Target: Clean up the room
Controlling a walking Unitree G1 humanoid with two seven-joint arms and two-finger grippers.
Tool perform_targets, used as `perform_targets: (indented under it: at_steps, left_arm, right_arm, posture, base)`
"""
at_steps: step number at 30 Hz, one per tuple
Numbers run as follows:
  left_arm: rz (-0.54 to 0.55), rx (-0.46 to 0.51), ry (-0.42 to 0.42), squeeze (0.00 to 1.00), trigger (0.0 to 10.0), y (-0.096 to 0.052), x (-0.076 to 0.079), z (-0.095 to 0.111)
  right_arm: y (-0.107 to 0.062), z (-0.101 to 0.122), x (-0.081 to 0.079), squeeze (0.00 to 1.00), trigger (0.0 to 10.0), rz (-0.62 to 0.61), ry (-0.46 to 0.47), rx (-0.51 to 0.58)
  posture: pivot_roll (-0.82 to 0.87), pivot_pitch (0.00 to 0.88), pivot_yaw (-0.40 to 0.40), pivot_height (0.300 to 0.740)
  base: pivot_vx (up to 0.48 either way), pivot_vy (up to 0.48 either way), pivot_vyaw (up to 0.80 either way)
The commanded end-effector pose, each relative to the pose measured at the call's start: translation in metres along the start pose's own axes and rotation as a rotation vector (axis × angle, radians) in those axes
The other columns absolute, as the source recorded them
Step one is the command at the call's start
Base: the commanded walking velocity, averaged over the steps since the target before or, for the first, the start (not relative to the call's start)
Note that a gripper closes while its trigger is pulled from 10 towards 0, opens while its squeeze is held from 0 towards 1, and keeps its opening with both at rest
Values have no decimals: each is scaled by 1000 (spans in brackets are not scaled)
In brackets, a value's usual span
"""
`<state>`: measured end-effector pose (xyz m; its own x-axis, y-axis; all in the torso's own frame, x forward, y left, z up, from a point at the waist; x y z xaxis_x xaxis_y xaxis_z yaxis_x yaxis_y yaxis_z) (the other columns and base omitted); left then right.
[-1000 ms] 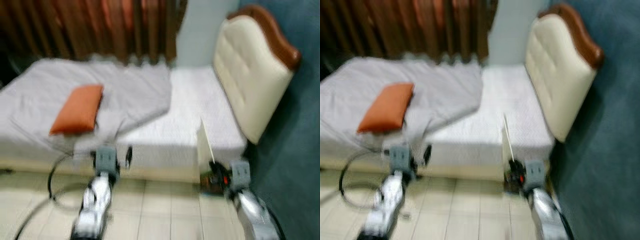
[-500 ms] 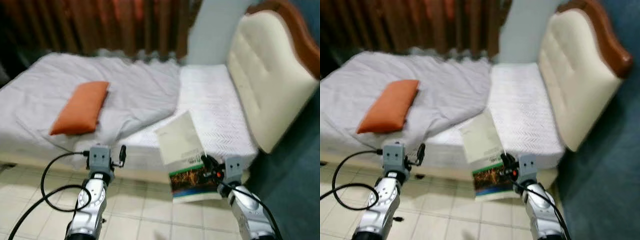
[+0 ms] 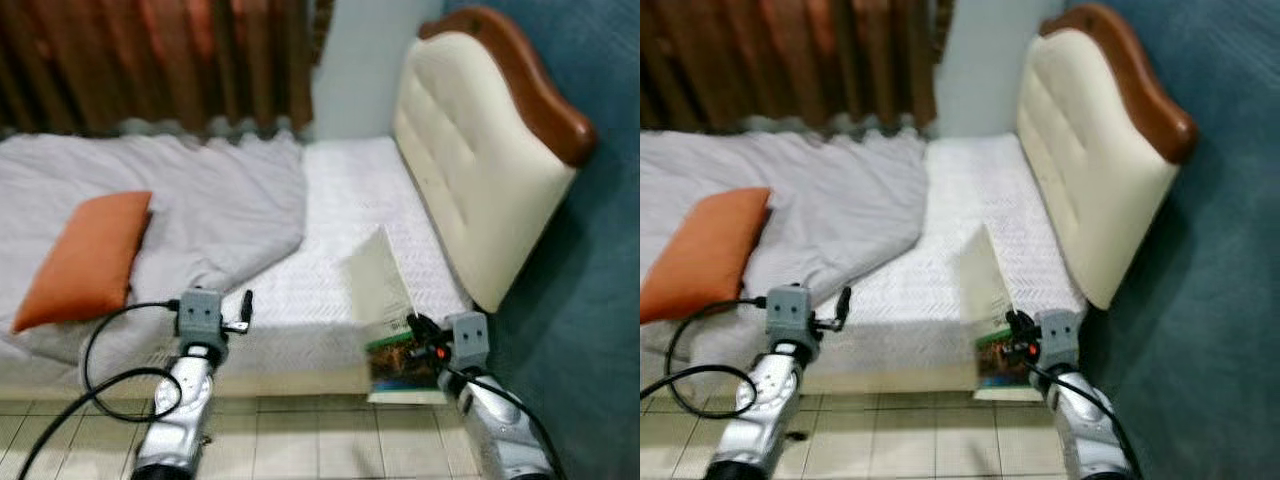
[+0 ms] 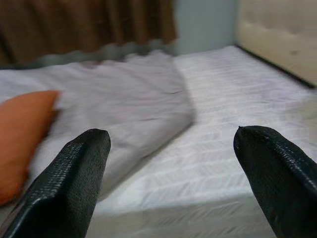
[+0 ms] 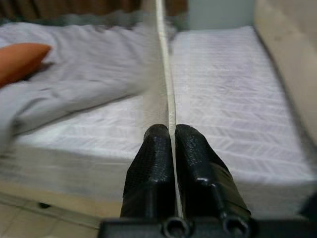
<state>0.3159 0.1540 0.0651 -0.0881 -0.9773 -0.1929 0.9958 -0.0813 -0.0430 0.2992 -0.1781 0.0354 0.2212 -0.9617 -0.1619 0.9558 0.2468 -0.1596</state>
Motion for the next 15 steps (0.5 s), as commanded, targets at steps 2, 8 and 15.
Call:
perform_targets:
  at_steps: [2, 8, 15]
  left_arm:
    - [-5, 6, 12, 0, 10000, 0, -1, 2]
    - [1, 7, 11, 0, 10000, 0, -2, 2]
    - [7, 7, 11, 0, 10000, -1, -3, 2]
  right_arm:
    - [6, 13, -4, 0, 0, 18, -6, 53]
    - [7, 13, -5, 0, 0, 25, -7, 53]
    - [9, 14, -6, 0, 0, 33, -8, 52]
  posture:
    - [-16, 0, -16, 740]
    - [-10, 0, -20, 740]
    - [-4, 0, -25, 740]
  base:
    - [472, 0, 0]
    - [472, 0, 0]
    - [472, 0, 0]
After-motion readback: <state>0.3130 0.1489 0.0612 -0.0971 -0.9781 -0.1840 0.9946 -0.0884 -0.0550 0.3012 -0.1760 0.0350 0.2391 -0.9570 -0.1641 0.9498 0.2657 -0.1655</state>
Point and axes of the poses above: a point about 5 cm out from each wrist's last joint towards the gripper, its own y axis pointing out of the wrist towards the gripper, its own z axis along the axis of the wrist's last joint, x = y × z, the point moved 2 cm from there along y, pointing out of the wrist towards the gripper, and after that the axes turned 7 degrees about y, right-handed, at the moved point
